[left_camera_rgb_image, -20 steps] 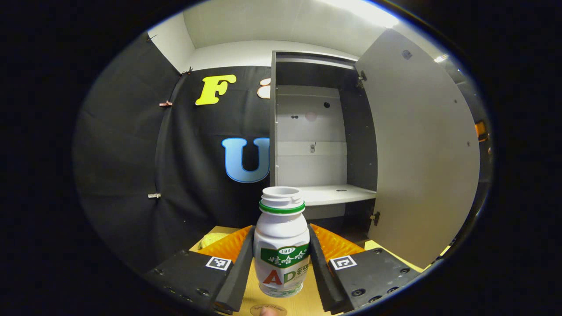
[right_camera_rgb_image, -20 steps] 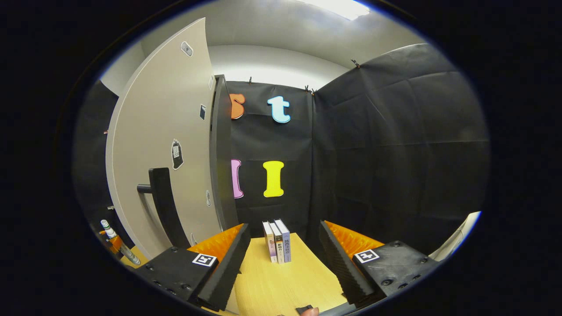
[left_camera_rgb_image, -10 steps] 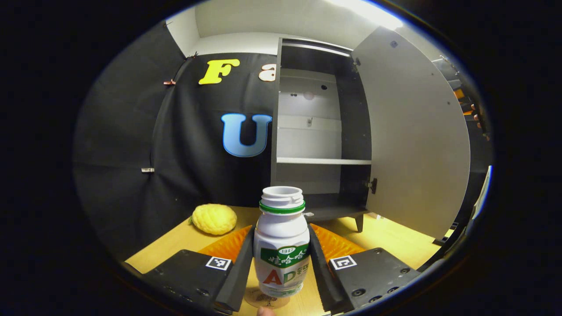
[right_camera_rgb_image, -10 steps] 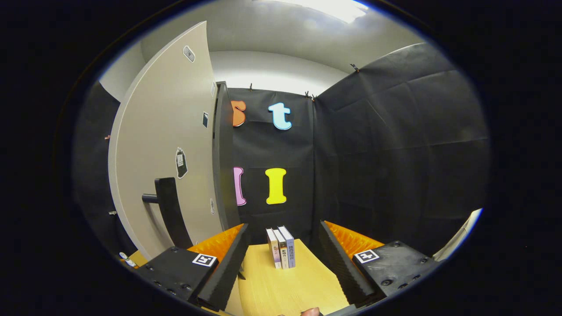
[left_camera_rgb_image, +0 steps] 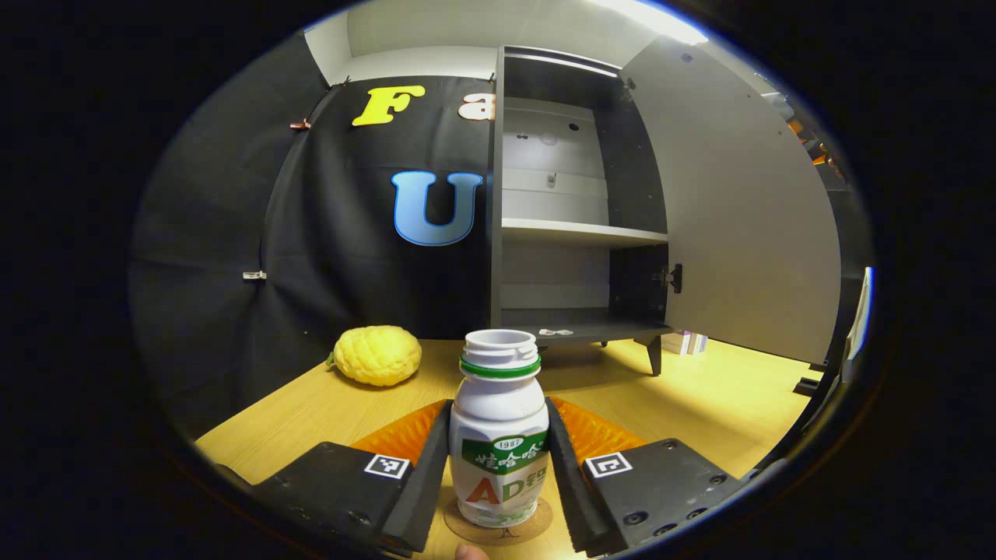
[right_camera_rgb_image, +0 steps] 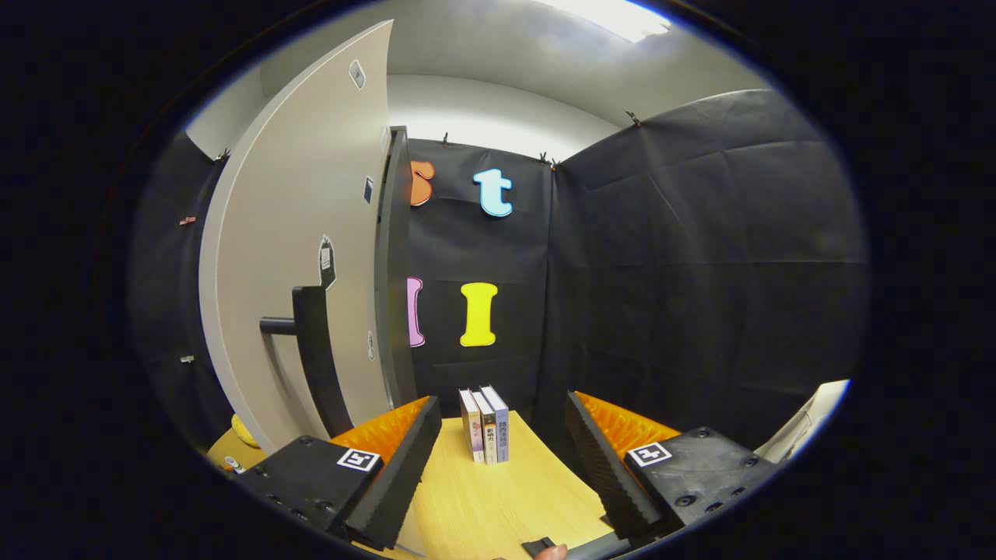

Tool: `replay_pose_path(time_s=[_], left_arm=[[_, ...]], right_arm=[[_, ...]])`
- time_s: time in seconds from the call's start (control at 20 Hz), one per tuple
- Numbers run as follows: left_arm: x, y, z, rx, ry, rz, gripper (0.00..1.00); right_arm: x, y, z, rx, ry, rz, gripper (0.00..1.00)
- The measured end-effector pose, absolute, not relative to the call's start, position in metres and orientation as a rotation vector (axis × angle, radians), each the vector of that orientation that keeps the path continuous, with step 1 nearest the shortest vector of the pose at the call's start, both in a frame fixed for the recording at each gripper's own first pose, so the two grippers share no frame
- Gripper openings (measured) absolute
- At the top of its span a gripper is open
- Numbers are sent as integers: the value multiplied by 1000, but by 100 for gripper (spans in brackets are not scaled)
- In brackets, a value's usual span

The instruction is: Open the cabinet door with the right hand, grasp the bottle in the cabinet with the left hand and place it on the coaster, then close the cabinet door with the right hand.

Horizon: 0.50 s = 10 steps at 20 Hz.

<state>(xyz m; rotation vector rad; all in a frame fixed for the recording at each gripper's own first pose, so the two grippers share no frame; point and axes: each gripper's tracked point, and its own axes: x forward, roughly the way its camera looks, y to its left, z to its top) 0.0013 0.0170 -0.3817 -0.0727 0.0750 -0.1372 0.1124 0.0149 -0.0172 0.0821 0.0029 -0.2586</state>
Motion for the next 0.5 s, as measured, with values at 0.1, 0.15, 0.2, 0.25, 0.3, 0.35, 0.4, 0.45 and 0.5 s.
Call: replay_pose_path(time_s=[0.1, 0.15, 0.2, 0.25, 0.3, 0.35, 0.4, 0.45, 0.5], left_arm=[[0, 18, -380, -66, 64, -145, 68], [-1, 17, -380, -61, 62, -149, 68], [-3, 14, -382, -54, 68, -157, 69], [-3, 12, -382, -49, 74, -169, 71], [-5, 11, -382, -46, 82, -174, 72], [-5, 11, -381, -49, 87, -175, 72], [-7, 11, -378, -56, 93, -174, 78], [-7, 12, -375, -62, 97, -165, 82], [-7, 14, -372, -63, 105, -146, 85]], right_arm=[[111, 12, -19, 76, 9, -273, 99], [111, 10, -21, 80, 14, -277, 99], [111, 11, -22, 87, 19, -279, 99], [111, 10, -22, 89, 20, -284, 99], [111, 10, -23, 88, 22, -285, 99], [112, 11, -23, 85, 23, -280, 99], [112, 11, -24, 83, 24, -278, 99], [112, 11, -24, 85, 24, -274, 99], [113, 12, -24, 86, 24, -272, 99]])
